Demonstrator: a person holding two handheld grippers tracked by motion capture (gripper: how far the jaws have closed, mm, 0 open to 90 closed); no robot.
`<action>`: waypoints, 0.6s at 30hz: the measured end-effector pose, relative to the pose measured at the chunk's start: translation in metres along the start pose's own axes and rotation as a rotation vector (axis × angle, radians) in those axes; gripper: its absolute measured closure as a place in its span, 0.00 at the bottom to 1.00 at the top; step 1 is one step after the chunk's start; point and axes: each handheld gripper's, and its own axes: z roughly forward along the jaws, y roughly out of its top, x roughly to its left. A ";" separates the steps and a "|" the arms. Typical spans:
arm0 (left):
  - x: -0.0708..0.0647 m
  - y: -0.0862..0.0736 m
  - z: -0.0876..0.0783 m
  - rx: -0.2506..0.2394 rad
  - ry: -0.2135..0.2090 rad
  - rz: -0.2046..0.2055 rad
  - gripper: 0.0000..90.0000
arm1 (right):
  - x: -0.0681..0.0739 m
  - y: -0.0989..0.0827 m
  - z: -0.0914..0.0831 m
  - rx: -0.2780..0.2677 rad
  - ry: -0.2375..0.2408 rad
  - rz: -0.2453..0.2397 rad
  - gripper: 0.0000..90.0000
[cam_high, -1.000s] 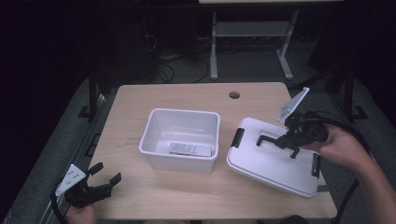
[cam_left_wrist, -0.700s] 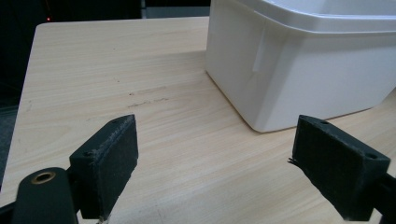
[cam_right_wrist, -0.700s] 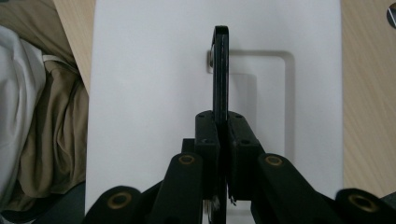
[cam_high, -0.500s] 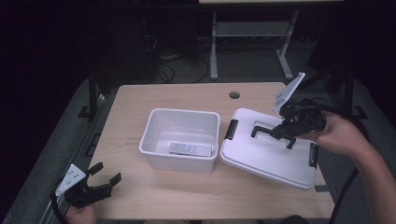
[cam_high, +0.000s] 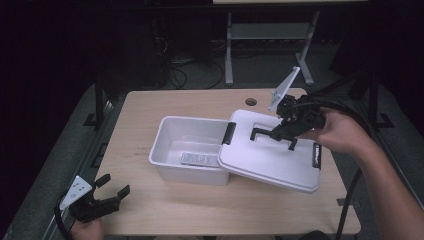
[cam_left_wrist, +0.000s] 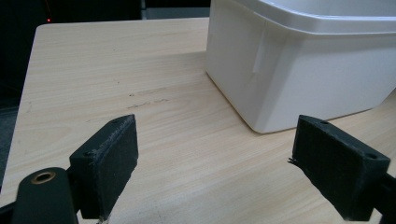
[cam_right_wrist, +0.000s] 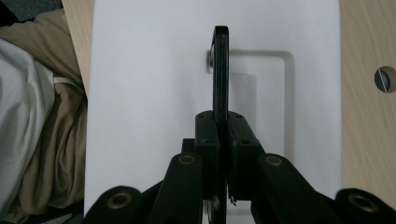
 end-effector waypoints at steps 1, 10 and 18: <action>0.000 0.000 0.000 -0.001 -0.001 -0.001 0.15 | 0.000 0.003 0.001 0.001 0.002 -0.003 0.94; 0.000 0.000 0.000 -0.004 -0.003 -0.001 0.15 | 0.000 0.030 0.010 0.006 0.015 -0.041 0.94; 0.001 0.000 -0.001 -0.010 -0.005 -0.007 0.15 | 0.000 0.049 0.017 0.007 0.031 -0.061 0.94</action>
